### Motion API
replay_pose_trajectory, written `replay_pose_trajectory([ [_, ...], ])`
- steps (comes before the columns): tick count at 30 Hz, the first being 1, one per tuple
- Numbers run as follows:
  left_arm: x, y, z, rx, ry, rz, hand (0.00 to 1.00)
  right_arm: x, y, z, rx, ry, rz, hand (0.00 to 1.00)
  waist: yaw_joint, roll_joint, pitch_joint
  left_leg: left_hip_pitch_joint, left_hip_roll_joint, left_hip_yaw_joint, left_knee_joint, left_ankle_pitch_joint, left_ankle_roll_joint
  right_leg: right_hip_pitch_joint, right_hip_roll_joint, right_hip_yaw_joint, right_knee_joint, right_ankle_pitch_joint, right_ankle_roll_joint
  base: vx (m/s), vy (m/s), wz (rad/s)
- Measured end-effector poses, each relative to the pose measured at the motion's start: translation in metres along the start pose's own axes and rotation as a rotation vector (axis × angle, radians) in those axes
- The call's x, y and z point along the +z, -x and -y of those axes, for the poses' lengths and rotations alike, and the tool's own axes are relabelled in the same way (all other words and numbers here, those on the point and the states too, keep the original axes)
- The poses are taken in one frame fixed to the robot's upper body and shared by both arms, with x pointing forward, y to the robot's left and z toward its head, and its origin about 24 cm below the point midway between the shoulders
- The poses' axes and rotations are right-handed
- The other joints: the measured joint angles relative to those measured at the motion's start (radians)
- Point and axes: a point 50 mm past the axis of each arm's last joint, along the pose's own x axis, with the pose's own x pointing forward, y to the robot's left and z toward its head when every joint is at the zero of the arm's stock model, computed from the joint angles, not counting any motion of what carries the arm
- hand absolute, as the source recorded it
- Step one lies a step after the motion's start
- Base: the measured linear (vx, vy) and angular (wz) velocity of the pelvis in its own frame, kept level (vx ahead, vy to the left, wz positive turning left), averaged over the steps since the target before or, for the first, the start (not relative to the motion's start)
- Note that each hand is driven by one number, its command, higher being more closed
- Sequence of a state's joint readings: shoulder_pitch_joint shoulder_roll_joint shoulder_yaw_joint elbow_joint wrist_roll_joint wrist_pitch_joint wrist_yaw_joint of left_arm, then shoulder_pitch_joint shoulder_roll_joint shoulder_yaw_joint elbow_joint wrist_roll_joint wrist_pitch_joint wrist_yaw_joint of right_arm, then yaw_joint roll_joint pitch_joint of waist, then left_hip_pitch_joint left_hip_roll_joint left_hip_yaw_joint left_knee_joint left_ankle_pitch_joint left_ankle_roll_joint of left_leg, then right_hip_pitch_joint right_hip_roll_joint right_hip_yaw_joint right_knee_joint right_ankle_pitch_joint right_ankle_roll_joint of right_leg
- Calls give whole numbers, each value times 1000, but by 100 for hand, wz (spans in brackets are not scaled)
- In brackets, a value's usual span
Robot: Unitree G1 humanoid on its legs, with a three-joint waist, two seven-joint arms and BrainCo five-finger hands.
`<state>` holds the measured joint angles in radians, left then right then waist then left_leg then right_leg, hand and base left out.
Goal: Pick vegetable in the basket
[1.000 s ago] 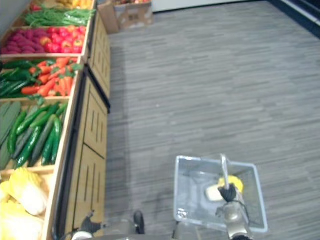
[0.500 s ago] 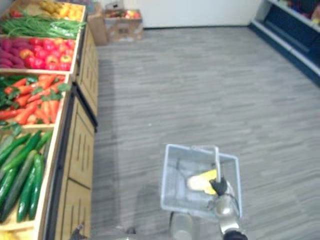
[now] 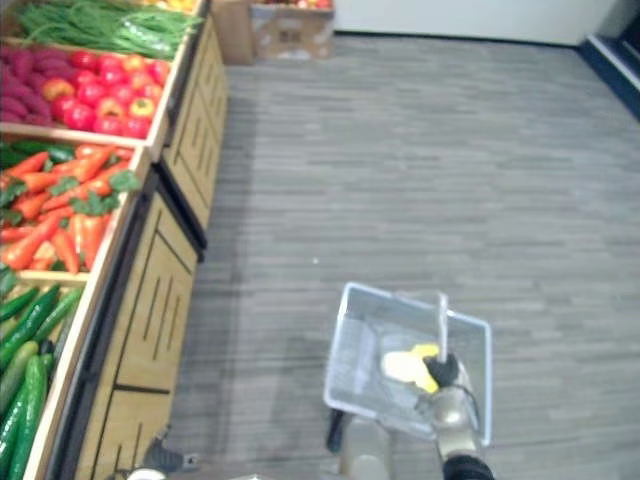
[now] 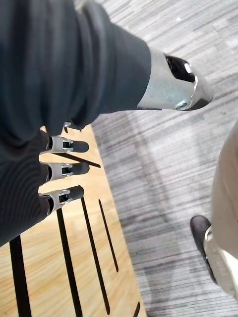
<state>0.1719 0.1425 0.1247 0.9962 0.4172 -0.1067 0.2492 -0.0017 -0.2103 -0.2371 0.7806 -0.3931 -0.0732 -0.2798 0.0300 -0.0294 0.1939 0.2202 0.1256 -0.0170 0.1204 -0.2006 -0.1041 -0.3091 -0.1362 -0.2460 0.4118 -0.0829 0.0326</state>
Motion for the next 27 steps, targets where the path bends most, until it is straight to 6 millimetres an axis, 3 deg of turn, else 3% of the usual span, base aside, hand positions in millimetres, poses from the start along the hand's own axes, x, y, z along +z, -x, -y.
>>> replay_pose_trajectory([
  [3, 1, 0, 2, -1, 4, 0, 0, 2, 0, -5, 24, 13, 12, 100, -2, 1, -5, -124, 11, -45, 176, 8, -14, 54, 12, -50, -119, 6, 6, 216, -83, 43],
  [4, 2, 0, 3, 2, 9, 4, 0, -2, 2, -6, 30, 18, -5, 100, -1, 6, -6, -157, 13, -58, 246, 24, -41, 88, 14, -68, -145, 6, 7, 220, -74, 58],
  [5, 3, 1, 6, 0, 19, 7, 0, -9, 4, -7, 34, 23, -27, 100, 1, 21, -8, -202, 20, -74, 371, 68, -67, 157, 22, -97, -187, 5, 5, 216, -84, 55],
  [6, 4, 1, 7, -1, 19, 8, 0, -10, 5, -7, 35, 24, -30, 100, 4, 27, -8, -216, 23, -74, 421, 95, -72, 183, 27, -106, -205, 2, 1, 261, -127, 44],
  [7, 5, 2, 8, -1, 21, 14, 0, -13, 6, -8, 40, 28, -37, 100, 12, 34, -13, -248, 27, -61, 503, 167, -84, 228, 32, -118, -237, 0, -2, 179, -105, 16],
  [9, 8, 1, 7, 4, 24, 29, 0, -14, 7, -7, 40, 35, -35, 100, 18, 23, -9, -315, 34, -29, 629, 277, -81, 290, 21, -142, -290, 0, -4, 237, -121, 29],
  [11, 12, 0, 6, 6, 25, 46, 0, -22, 7, 1, 22, 45, -56, 100, 14, 43, -15, -384, 65, 26, 705, 122, -51, 346, 10, -166, -315, -1, -5, 255, -52, 44],
  [13, 14, 0, 6, 10, 26, 55, 0, -24, 7, 4, 11, 40, -66, 100, 14, 40, -13, -424, 63, 75, 618, 43, -34, 389, -21, -185, -331, -2, -4, 180, 70, 39],
  [15, 17, 0, 6, 5, 17, 69, 0, -23, 6, 7, 0, 41, -63, 100, 15, 41, -13, -445, 34, 101, 407, 39, -39, 420, -44, -202, -342, -11, 11, 154, 156, 31],
  [16, 18, 0, 7, 1, 12, 76, 0, -22, 5, 9, -4, 44, -58, 100, 21, 50, -15, -448, 16, 103, 228, 76, -41, 433, -46, -206, -346, -33, 44, 178, 239, 9],
  [17, 17, 2, 14, -21, 7, 72, 0, -23, 4, 14, -14, 56, -56, 100, 29, 87, -23, -451, 21, 87, 72, 167, -41, 438, -19, -204, -348, -47, 72, 191, 266, -7],
  [18, 16, 3, 16, -29, 3, 69, 0, -24, 4, 14, -13, 57, -61, 100, 35, 99, -23, -459, 25, 77, 49, 225, 3, 439, -9, -195, -347, -54, 83, 207, 250, -1],
  [19, 13, 2, 12, -23, -8, 59, 0, -26, 9, 3, 19, 53, -70, 100, 42, 69, -38, -455, -5, 90, 34, 215, -2, 440, -27, -174, -366, -53, 90, 272, 218, 11],
  [20, 13, -1, 5, -8, -20, 61, 0, -21, 9, -3, 33, 50, -50, 100, 41, 30, -30, -472, -37, 95, 47, 200, 20, 442, -50, -155, -399, -47, 105, 267, 181, 17],
  [23, 6, 0, 6, -9, -17, 27, 0, -13, 8, -8, 58, 72, -20, 100, 62, 12, -27, -471, -59, 140, 117, 153, 60, 461, -87, -101, -412, -16, 146, 194, 129, -15],
  [25, 0, 3, 8, -14, -11, 8, 0, -8, 8, -14, 84, 114, 10, 100, 65, 4, -31, -433, -71, 171, 114, 126, 68, 471, -109, -59, -396, -2, 164, 182, 124, -30],
  [27, -6, 6, 13, -27, -3, -18, 0, -7, 8, -16, 89, 113, 10, 100, 68, 11, -40, -396, -73, 190, 84, 100, 72, 407, -126, -6, -269, -2, 166, 164, 159, -54],
])
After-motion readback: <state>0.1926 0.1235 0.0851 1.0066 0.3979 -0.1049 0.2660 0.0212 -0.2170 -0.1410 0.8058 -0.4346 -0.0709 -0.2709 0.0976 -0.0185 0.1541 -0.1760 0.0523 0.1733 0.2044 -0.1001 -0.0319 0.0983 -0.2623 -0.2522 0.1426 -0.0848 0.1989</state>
